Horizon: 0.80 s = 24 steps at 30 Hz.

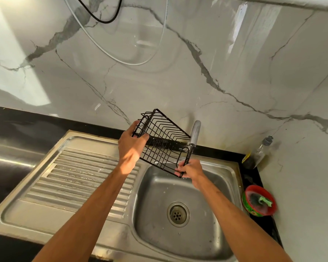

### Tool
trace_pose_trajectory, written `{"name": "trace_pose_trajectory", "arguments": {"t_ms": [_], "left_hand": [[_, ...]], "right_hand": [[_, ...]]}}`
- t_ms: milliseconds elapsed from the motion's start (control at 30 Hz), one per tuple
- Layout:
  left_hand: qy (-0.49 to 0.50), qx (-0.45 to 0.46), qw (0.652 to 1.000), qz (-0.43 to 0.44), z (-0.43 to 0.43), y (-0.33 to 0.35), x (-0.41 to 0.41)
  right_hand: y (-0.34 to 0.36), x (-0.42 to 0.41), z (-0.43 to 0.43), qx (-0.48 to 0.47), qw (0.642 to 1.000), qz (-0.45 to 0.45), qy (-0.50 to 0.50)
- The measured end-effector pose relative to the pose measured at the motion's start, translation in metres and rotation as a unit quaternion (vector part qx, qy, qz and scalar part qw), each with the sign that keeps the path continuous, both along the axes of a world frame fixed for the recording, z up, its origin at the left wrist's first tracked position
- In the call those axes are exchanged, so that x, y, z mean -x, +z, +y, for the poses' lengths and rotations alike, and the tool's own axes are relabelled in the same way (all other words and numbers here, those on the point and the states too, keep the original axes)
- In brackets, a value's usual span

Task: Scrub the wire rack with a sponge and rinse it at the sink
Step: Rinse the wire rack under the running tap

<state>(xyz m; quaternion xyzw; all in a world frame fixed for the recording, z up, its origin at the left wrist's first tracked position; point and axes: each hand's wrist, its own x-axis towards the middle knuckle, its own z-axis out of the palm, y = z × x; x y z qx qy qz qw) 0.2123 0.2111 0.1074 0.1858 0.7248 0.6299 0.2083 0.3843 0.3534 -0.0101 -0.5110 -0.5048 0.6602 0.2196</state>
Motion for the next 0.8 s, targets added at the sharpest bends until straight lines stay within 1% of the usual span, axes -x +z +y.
{"name": "trace_pose_trajectory", "arguments": {"t_ms": [100,133,200,233,333,367,433,467,567,633,700,800], "left_hand": [[0.015,-0.015,1.0,-0.006,0.001,-0.001,0.0],[0.021,-0.021,1.0,-0.01,0.001,-0.001,0.001],[0.021,-0.018,1.0,-0.007,0.002,0.0,0.0],[0.018,-0.016,1.0,-0.006,0.002,0.0,-0.001],[0.032,-0.027,0.999,-0.027,0.0,-0.004,-0.003],[0.038,-0.031,0.998,-0.032,-0.001,-0.005,-0.002],[0.035,-0.036,0.998,-0.032,-0.001,-0.006,0.0],[0.03,-0.036,0.999,-0.028,-0.001,-0.006,-0.001],[0.039,-0.039,0.998,-0.013,-0.003,-0.009,-0.006],[0.056,-0.039,0.998,-0.002,-0.005,-0.012,-0.007],[0.05,-0.038,0.998,0.012,-0.007,-0.015,-0.007],[0.041,-0.052,0.997,0.029,-0.012,-0.022,-0.014]], "right_hand": [[0.001,0.0,-0.001,0.021,0.998,0.043,-0.037],[0.002,0.0,-0.003,0.028,0.998,0.05,-0.029],[0.0,0.0,-0.009,0.049,0.998,0.039,0.02],[-0.001,-0.002,-0.01,0.055,0.997,0.034,0.028],[-0.003,-0.002,-0.006,0.048,0.997,0.053,-0.042],[-0.003,-0.001,-0.005,0.037,0.997,0.047,-0.039],[-0.001,-0.001,-0.006,0.031,0.999,0.021,0.018],[-0.002,-0.002,-0.005,0.033,0.999,0.016,0.031],[-0.005,-0.003,-0.005,0.038,0.997,0.052,-0.039],[-0.004,0.0,-0.007,0.037,0.998,0.049,-0.018],[-0.003,-0.001,-0.009,0.04,0.998,0.045,-0.006],[-0.005,-0.002,-0.005,0.032,0.995,0.054,-0.072]]}}
